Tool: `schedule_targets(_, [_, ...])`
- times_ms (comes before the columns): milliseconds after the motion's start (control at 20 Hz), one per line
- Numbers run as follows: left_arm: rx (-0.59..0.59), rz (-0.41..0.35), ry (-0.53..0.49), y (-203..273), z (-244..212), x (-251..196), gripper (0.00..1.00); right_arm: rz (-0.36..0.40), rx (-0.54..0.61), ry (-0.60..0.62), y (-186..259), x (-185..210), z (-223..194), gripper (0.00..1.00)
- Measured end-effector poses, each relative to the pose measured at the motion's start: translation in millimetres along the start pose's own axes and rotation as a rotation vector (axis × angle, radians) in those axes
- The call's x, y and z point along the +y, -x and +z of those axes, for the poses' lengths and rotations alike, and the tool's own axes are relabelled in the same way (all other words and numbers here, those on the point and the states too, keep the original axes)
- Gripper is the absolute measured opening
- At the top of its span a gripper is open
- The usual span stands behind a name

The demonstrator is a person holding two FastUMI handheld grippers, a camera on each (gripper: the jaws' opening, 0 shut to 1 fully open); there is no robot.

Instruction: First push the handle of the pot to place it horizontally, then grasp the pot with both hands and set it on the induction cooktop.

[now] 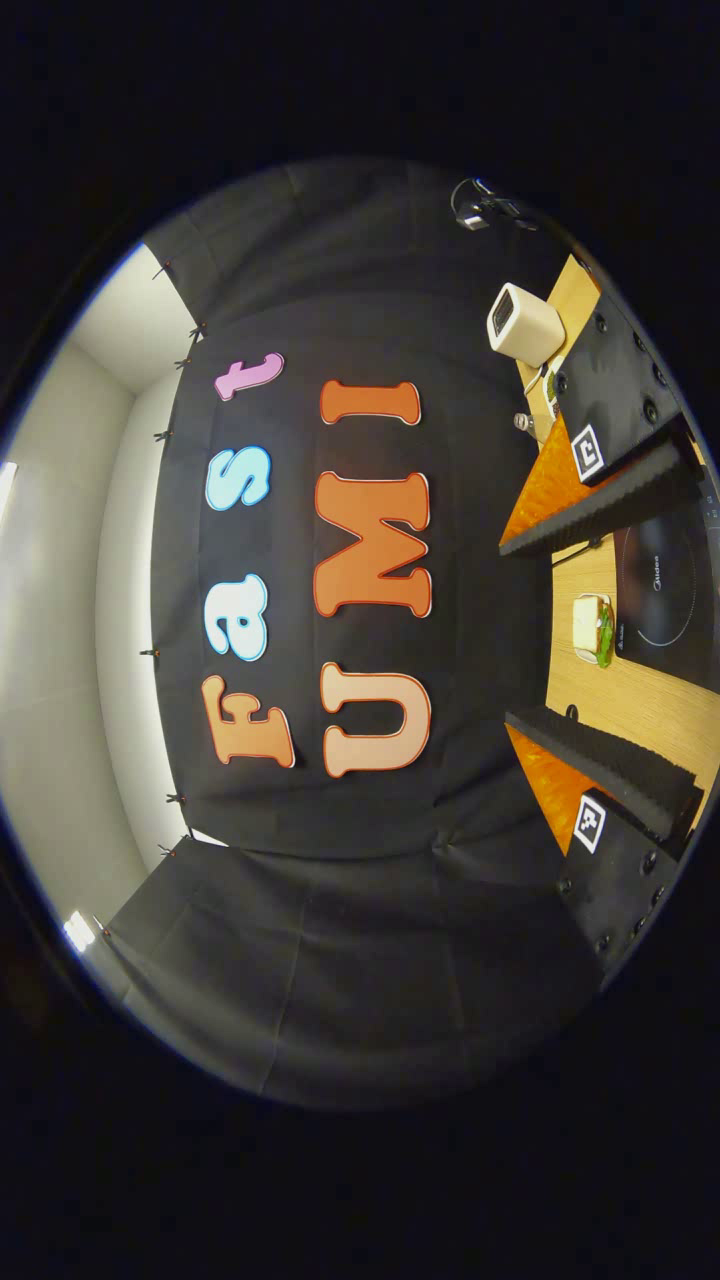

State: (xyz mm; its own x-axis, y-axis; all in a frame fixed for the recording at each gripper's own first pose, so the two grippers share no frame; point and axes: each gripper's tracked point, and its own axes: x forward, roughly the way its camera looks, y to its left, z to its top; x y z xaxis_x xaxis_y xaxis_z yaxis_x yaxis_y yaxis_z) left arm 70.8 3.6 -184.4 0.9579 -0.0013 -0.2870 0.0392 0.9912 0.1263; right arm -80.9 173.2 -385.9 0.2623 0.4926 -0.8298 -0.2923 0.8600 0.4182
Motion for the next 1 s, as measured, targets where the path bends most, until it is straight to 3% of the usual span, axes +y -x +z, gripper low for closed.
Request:
schedule_targets(200, [0.014, 0.002, -0.005, -2, -7, 6, 0.99, 0.086, 0.127, -0.036, -16, 16, -28, 0.00])
schedule_targets(500, [0.030, 0.011, -0.007, -7, -14, 9, 0.99, 0.097, 0.257, -0.053, -51, 20, -62, 0.00])
schedule_targets(850, [0.054, 0.023, -0.033, -12, -21, 13, 0.99, 0.036, 0.305, -0.093, -73, -3, -70, 0.00])
schedule_targets(1000, [0.055, 0.025, -0.042, -13, -20, 10, 0.99, 0.065, 0.319, -0.144, -77, -5, -71, 0.00])
